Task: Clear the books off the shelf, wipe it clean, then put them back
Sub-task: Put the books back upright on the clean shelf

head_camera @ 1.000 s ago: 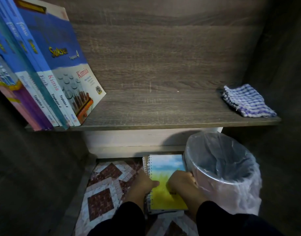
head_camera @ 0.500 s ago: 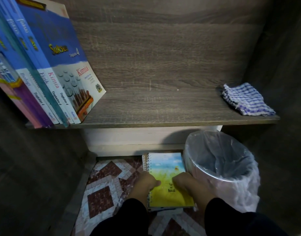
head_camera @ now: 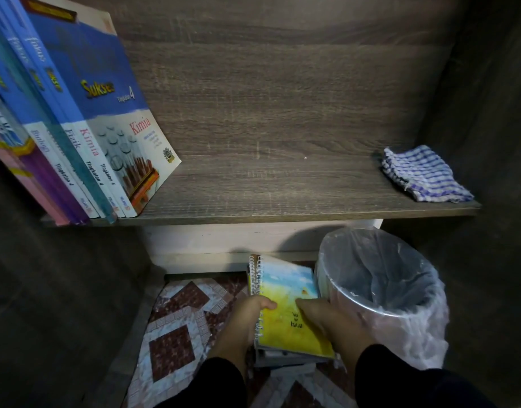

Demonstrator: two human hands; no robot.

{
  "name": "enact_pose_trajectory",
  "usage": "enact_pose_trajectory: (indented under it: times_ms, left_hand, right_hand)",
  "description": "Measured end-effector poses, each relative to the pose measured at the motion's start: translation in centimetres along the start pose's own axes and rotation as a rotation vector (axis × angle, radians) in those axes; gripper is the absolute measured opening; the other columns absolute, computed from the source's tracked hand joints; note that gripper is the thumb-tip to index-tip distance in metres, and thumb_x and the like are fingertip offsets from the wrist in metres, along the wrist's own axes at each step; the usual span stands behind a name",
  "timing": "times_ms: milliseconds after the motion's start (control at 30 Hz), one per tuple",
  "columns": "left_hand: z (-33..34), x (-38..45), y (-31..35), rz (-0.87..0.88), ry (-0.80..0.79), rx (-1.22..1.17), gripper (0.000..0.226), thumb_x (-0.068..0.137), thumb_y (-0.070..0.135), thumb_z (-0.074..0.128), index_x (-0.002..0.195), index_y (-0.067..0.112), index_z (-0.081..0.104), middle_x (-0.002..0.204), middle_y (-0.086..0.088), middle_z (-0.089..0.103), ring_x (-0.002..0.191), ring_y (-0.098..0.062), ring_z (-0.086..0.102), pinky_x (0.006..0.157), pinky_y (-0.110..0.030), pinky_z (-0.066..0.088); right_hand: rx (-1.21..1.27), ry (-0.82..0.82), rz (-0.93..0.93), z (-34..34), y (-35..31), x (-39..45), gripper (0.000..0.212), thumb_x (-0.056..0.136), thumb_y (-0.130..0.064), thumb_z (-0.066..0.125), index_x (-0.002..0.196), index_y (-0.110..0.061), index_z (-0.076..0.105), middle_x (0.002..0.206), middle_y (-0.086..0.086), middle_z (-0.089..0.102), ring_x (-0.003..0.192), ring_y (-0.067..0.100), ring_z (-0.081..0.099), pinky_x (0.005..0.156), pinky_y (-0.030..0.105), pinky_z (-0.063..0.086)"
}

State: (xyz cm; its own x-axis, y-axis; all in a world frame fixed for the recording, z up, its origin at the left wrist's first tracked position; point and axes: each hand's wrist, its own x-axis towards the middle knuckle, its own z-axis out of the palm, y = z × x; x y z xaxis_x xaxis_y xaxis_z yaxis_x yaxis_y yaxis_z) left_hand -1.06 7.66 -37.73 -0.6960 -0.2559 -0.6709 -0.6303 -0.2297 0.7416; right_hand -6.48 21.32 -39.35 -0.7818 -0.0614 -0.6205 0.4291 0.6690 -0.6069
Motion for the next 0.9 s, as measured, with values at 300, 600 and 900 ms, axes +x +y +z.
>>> enact_pose_trajectory:
  times_ms: [300, 600, 900]
  left_hand:
    - [-4.5, -1.9, 0.5, 0.148, -0.17, -0.239, 0.037, 0.074, 0.011, 0.067, 0.11, 0.003, 0.064, 0.103, -0.018, 0.071, 0.093, -0.036, 0.067, 0.085, -0.046, 0.053]
    - [-5.5, -0.4, 1.4, 0.341, -0.19, 0.068, 0.078, 0.069, -0.01, 0.072, 0.136, 0.015, 0.04, 0.121, -0.01, 0.065, 0.11, -0.031, 0.062, 0.1, -0.052, 0.046]
    - [-4.7, 0.0, -1.4, 0.41, -0.085, 0.342, 0.088, 0.064, -0.018, 0.069, 0.139, 0.014, 0.035, 0.125, -0.009, 0.058, 0.112, -0.026, 0.057, 0.089, -0.036, 0.053]
  right_hand:
    - [0.48, -0.076, -0.078, -0.5, -0.7, -0.6, 0.095, 0.037, -0.072, 0.08, 0.109, -0.012, 0.066, 0.104, 0.008, 0.073, 0.089, 0.024, 0.073, 0.083, 0.038, 0.057]
    - [0.643, 0.048, -0.449, -0.5, 0.1, -5.1, 0.072, 0.064, 0.014, 0.077, 0.123, -0.012, 0.044, 0.112, 0.012, 0.066, 0.097, 0.031, 0.065, 0.083, 0.047, 0.055]
    - [0.42, 0.097, -0.458, 0.2, 2.9, -3.0, 0.105, 0.033, -0.003, 0.079, 0.127, -0.029, 0.039, 0.119, 0.009, 0.06, 0.11, 0.033, 0.059, 0.09, 0.055, 0.051]
